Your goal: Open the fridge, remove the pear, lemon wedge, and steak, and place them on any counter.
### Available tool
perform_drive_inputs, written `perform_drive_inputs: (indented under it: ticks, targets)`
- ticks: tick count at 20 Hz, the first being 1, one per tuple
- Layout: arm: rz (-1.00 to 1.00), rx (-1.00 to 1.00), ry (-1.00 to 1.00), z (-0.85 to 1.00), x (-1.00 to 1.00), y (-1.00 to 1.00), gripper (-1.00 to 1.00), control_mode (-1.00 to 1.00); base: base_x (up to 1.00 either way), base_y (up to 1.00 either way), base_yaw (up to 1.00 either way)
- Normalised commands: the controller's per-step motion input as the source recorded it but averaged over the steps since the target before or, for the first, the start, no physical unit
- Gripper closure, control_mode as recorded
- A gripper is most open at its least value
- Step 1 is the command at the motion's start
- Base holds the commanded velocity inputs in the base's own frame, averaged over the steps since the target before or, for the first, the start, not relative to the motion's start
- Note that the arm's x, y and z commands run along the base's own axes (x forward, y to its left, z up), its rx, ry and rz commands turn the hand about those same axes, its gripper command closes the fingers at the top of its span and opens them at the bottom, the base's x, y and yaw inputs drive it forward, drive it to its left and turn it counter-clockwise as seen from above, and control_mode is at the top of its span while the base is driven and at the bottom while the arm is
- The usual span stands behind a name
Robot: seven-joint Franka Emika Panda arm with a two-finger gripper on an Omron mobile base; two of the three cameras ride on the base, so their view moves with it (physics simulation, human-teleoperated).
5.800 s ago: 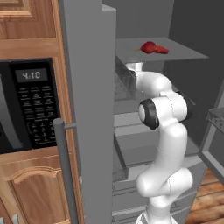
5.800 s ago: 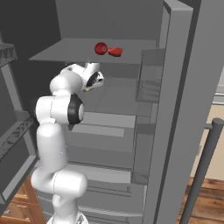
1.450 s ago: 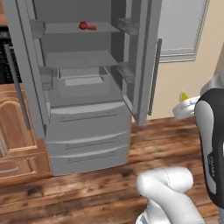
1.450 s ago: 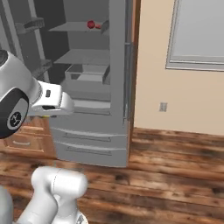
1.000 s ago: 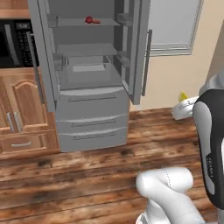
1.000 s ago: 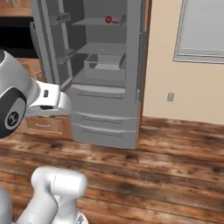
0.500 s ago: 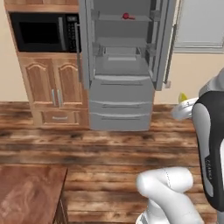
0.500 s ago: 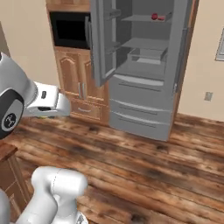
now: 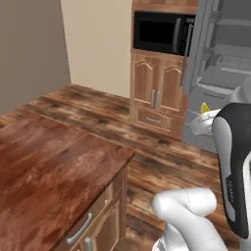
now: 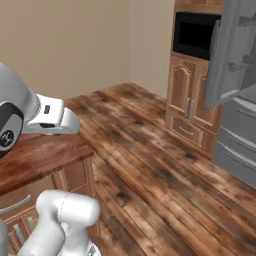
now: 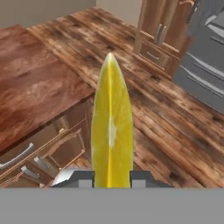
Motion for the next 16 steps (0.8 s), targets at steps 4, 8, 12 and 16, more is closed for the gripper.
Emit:
perform_drive_inputs:
  ticks: [4, 8, 12, 16]
  targets:
    - [0.0, 0.0, 0.0, 0.0, 0.0, 0.0, 1.0, 1.0, -0.01, 0.24, 0.69]
    - [0.0, 0.0, 0.0, 0.0, 0.0, 0.0, 1.0, 1.0, 0.13, 0.01, 0.22]
    - [0.2, -0.01, 0.21, -0.53, 0.3, 0.25, 1.0, -1.0, 0.0, 0.0, 0.0]
    - [0.25, -0.07, 0.17, -0.86, 0.34, 0.86, 1.0, -1.0, 0.0, 0.0, 0.0]
